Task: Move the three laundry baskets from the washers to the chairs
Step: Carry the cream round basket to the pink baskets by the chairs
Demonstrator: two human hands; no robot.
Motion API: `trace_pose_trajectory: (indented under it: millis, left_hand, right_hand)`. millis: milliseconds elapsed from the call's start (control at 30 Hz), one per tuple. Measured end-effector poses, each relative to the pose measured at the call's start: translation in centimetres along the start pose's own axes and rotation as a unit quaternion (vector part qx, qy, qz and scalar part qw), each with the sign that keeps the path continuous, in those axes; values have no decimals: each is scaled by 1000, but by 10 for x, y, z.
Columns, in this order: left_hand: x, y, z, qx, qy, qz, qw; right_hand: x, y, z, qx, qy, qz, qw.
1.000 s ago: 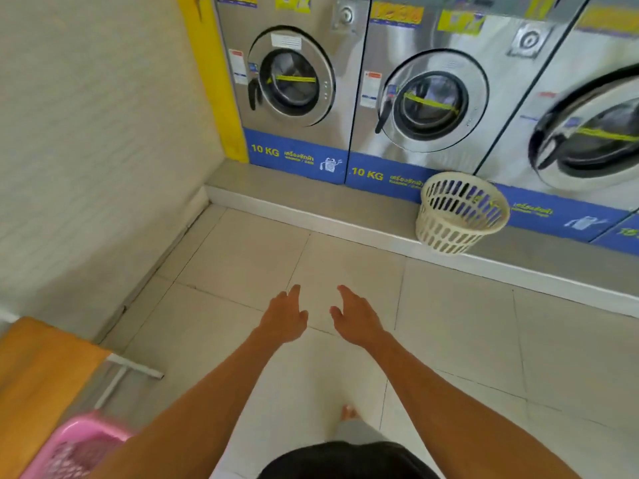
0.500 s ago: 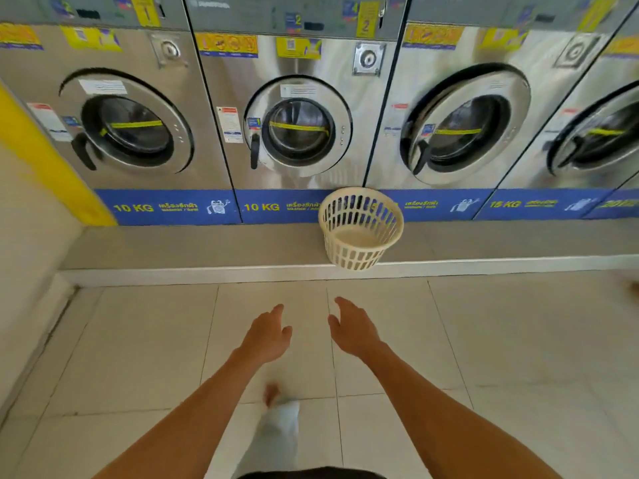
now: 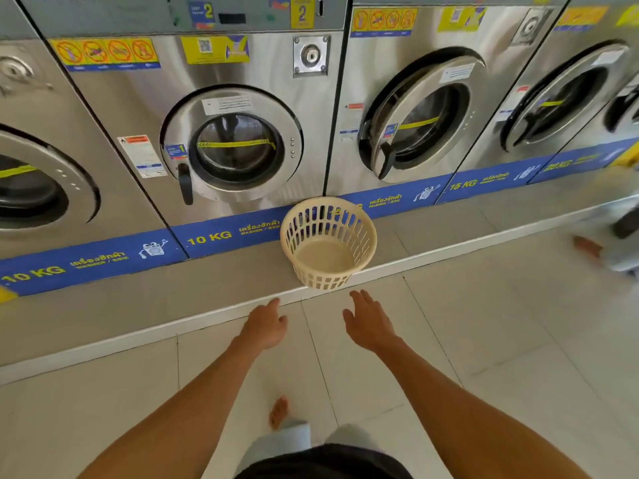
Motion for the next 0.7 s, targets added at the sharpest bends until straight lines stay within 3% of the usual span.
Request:
trace_pose_trajectory:
  millis: [367, 700]
  left_hand:
    - [9, -20, 70, -44, -8, 17, 999]
    - [45, -38, 162, -4, -51, 16, 999]
  right_hand:
    - [11, -24, 73, -30, 36, -41, 998]
    - [44, -55, 184, -19, 34, -33, 999]
Point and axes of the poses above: each hand's wrist, its own z-axis towards the middle knuckle, its own y-axis out of the palm, x = y × z, the point moved 5 cm from there along z, towards the middle knuckle, and after that the axes turned 1 degree about x, right-handed, at the moved point
